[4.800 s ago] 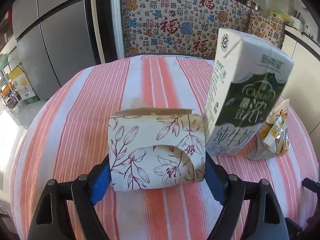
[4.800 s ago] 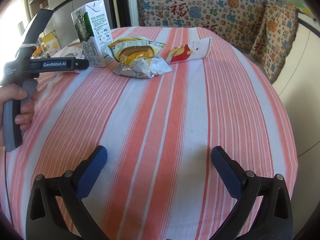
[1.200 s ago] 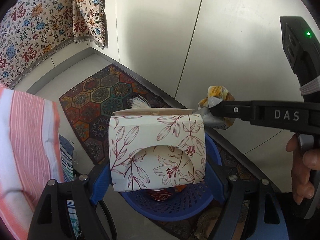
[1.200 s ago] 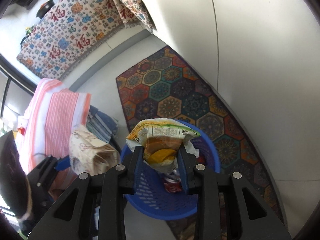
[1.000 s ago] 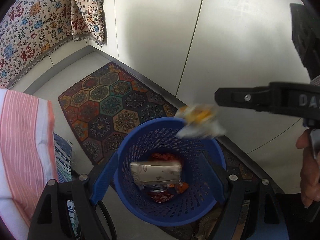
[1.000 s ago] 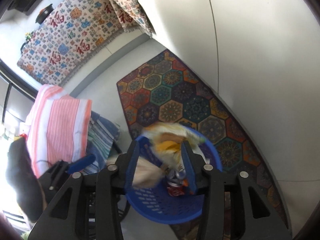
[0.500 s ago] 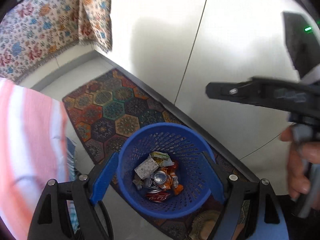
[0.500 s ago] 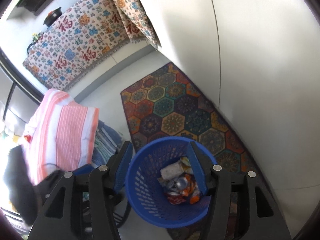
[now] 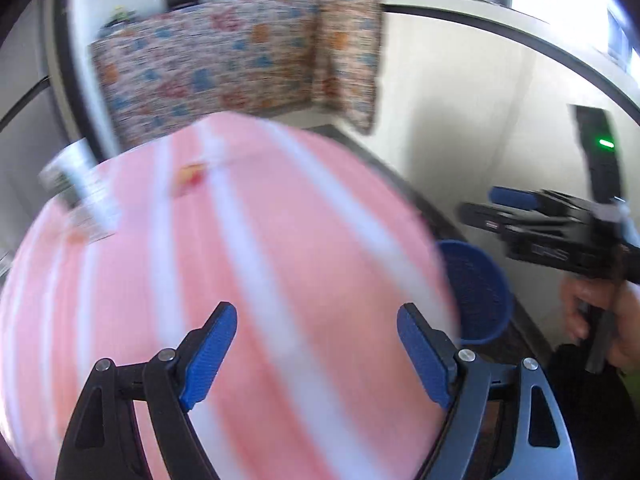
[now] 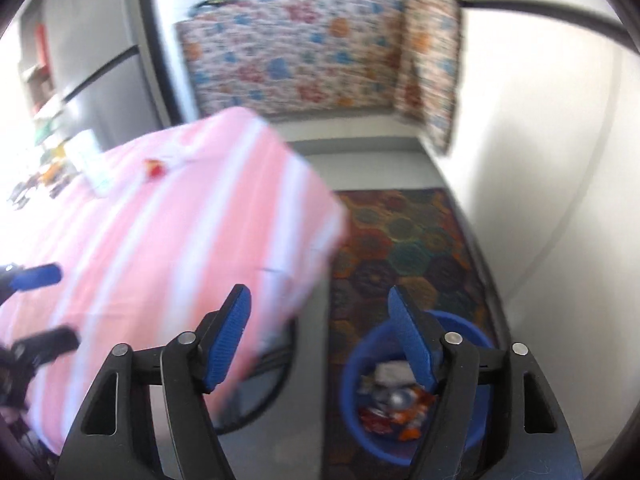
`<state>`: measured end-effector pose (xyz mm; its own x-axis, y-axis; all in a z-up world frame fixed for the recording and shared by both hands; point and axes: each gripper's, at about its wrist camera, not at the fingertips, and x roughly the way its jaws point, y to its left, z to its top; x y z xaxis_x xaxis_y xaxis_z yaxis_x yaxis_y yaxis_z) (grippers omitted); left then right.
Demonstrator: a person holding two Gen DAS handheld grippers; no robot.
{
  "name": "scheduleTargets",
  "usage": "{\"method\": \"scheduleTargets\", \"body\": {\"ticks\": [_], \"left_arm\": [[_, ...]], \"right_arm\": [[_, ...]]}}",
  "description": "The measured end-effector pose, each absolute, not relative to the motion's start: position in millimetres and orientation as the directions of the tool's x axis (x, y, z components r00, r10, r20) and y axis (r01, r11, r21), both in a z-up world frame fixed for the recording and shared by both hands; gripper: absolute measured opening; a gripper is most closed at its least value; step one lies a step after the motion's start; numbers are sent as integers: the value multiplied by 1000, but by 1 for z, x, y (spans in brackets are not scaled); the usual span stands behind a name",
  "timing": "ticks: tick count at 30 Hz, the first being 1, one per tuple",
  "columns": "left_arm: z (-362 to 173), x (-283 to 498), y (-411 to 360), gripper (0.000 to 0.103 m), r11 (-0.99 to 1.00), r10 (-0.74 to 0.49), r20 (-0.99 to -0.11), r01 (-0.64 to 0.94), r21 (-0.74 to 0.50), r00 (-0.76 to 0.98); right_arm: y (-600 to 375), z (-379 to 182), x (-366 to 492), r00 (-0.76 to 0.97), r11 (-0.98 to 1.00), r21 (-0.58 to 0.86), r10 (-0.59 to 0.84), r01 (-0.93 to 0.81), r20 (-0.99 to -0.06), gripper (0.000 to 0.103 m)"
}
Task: Collect trash
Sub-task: 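Return both tools to the table toward the milk carton and paper cup, then grasp the green milk carton with the left tool while the right tool grasps the paper cup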
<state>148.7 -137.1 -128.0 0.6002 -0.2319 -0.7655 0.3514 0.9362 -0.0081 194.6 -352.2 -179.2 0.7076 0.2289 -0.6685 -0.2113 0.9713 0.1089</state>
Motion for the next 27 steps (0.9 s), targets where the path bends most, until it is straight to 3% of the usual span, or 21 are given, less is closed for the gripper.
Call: {"method": "scheduleTargets", "body": {"ticks": [3, 7, 13, 21, 27], "left_arm": [[-133, 166, -75, 84, 976, -107, -774, 215, 38, 623], [-149, 201, -14, 84, 995, -29, -796, 91, 33, 604], [-174, 253, 24, 86, 997, -50, -818, 75, -9, 573], [-173, 312, 16, 90, 996, -62, -805, 86, -14, 590], [-178, 347, 14, 92, 997, -57, -806, 74, -16, 589]], "right_arm": [[-291, -179, 207, 660, 939, 146, 324, -311, -678, 80], [-223, -191, 239, 589, 913, 176, 375, -367, -716, 80], [-169, -223, 281, 535, 933, 122, 299, -340, -790, 80], [-155, -220, 302, 558, 946, 86, 256, -312, -790, 85], [-152, -219, 335, 584, 961, 155, 262, -228, -768, 86]]}}
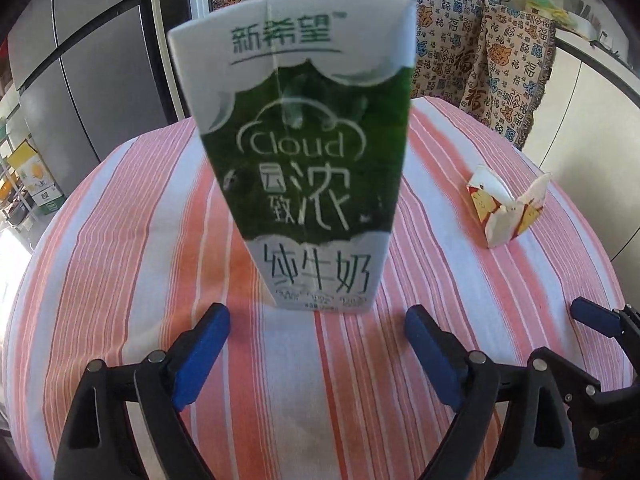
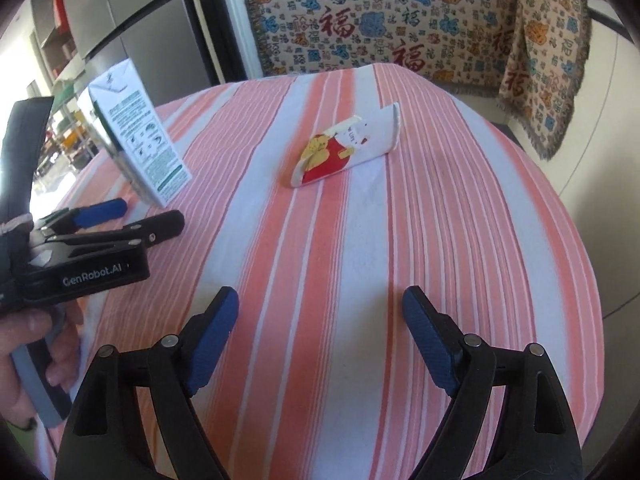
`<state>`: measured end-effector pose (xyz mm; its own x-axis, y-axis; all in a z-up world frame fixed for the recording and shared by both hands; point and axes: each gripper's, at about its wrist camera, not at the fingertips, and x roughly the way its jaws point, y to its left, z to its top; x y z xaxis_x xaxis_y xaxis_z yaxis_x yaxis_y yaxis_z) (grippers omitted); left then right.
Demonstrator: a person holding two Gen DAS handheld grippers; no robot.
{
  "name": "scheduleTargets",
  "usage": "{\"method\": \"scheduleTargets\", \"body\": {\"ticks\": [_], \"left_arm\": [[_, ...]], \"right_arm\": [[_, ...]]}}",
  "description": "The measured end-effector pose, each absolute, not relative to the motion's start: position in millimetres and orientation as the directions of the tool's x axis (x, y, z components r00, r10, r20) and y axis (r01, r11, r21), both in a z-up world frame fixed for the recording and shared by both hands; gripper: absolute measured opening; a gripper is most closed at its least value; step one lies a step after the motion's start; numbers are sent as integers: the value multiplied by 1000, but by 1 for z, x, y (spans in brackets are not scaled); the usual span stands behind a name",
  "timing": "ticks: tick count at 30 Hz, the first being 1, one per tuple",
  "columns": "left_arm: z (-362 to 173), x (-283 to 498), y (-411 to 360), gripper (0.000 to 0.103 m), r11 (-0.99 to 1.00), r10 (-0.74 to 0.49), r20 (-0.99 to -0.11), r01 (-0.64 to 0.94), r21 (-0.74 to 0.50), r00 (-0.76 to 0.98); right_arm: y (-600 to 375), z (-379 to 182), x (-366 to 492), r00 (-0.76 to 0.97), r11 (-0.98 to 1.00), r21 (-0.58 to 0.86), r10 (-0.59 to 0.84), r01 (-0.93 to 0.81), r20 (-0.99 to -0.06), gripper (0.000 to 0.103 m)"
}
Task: Collect trash
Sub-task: 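Grasp the green milk carton with the left tool while the right tool grasps the paper cup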
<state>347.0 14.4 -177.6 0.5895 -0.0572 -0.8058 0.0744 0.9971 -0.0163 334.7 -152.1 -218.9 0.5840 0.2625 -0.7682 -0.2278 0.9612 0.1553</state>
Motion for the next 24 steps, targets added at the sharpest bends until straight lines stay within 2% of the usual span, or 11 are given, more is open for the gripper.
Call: {"method": "scheduleTargets", "body": {"ticks": [4, 8, 11, 16, 17, 19, 20, 21, 24], "left_arm": [[-177, 360, 15, 92, 997, -69, -804, 72, -32, 590], [-177, 363, 19, 90, 997, -76, -801, 65, -46, 594], [-176, 361, 21, 90, 997, -81, -796, 56, -59, 600], [-174, 354, 24, 74, 997, -78, -786, 41, -67, 614], [-174, 352, 27, 69, 996, -87, -782, 46, -74, 617], [-174, 350, 26, 53, 996, -94, -778, 51, -79, 621], [-173, 349, 26, 50, 995, -96, -777, 51, -82, 622], [-173, 348, 27, 50, 995, -100, -776, 52, -87, 623], [-174, 344, 31, 49, 992, -121, -771, 55, -111, 625]], "right_arm": [[-150, -217, 354, 602, 966, 182, 257, -183, -756, 85], [-148, -211, 370, 609, 958, 233, 285, -166, -740, 76], [-145, -204, 381, 628, 958, 250, 282, -142, -725, 75], [-147, -203, 402, 649, 952, 301, 264, -56, -714, 73], [-148, -205, 407, 647, 949, 312, 263, -40, -715, 70], [-148, -209, 415, 630, 948, 316, 259, -23, -732, 51], [-148, -210, 416, 623, 949, 314, 259, -22, -738, 28], [-149, -210, 414, 628, 951, 309, 255, -24, -736, 13], [-157, -201, 402, 659, 959, 280, 238, -43, -713, 10]]}}
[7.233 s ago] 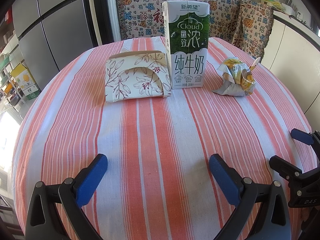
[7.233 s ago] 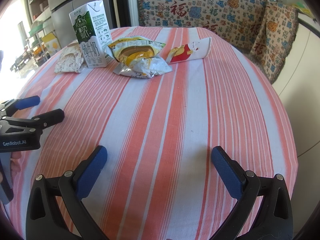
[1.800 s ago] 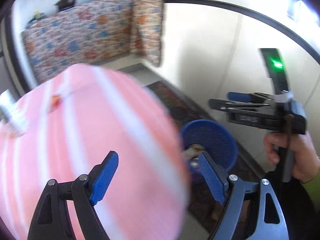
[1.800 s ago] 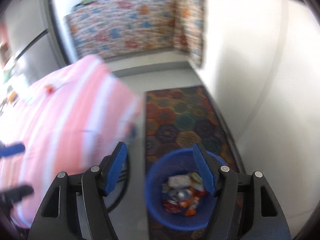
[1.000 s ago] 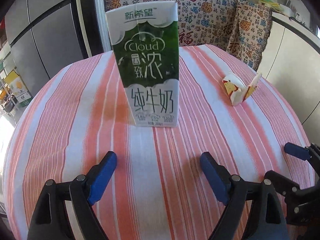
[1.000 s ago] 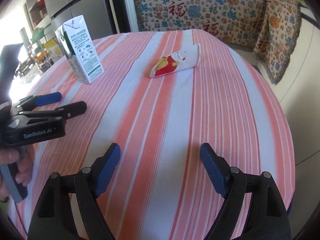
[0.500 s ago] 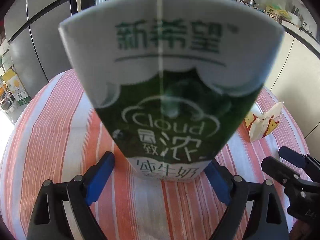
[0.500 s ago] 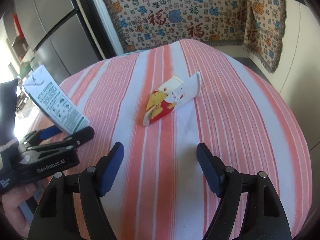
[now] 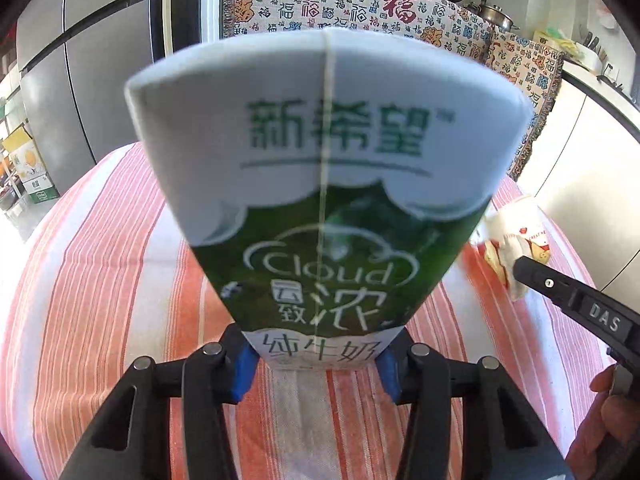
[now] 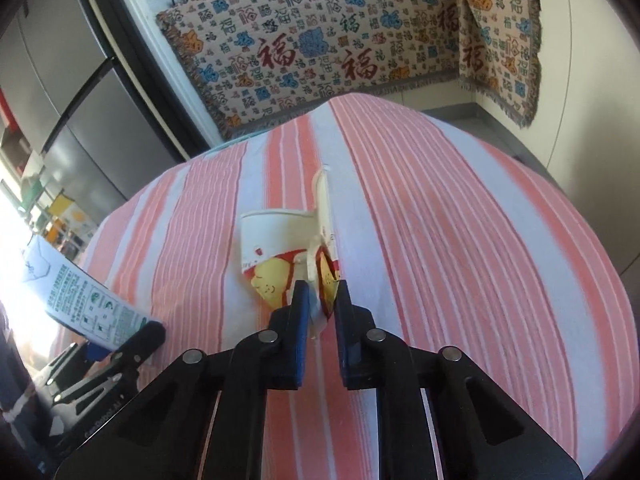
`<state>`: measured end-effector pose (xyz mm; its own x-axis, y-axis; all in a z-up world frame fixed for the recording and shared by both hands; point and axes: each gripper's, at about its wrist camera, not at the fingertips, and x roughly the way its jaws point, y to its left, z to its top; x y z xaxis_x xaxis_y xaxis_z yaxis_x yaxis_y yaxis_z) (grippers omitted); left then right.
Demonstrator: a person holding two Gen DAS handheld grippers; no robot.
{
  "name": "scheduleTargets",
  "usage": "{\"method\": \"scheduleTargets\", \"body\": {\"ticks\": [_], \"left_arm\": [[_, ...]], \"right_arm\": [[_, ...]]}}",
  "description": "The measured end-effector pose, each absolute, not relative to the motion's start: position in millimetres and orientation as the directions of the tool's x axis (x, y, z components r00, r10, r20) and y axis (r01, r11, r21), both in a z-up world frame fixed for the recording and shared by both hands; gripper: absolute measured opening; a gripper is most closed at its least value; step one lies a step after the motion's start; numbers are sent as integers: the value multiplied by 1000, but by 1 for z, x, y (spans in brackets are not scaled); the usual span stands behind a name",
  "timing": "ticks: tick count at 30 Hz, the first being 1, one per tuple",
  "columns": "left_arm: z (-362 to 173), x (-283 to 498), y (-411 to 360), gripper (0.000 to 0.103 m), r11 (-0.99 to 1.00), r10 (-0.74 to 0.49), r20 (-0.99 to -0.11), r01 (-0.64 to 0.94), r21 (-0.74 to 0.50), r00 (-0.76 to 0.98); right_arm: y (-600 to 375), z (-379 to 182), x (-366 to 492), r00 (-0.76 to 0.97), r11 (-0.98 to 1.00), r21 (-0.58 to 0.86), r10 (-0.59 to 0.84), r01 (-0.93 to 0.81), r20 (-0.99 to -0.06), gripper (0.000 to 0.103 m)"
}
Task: Collect trash
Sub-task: 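Grasp the green milk carton with the left tool while the right tool grasps the paper cup, then carry the milk carton and paper cup over the blue wastebasket and release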
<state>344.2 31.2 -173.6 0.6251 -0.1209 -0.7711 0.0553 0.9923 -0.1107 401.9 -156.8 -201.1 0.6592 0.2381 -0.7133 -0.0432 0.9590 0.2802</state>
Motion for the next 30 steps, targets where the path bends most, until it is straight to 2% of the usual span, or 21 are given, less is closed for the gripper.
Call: {"method": "scheduleTargets", "body": {"ticks": [15, 30], "left_arm": [[-166, 313, 9, 49, 988, -149, -767, 126, -89, 624], [-129, 259, -37, 49, 973, -201, -740, 216, -77, 642]], "right_arm": [[-209, -181, 333, 663, 944, 295, 317, -150, -678, 10], [-256, -181, 274, 658, 940, 309, 323, -143, -681, 10]]}}
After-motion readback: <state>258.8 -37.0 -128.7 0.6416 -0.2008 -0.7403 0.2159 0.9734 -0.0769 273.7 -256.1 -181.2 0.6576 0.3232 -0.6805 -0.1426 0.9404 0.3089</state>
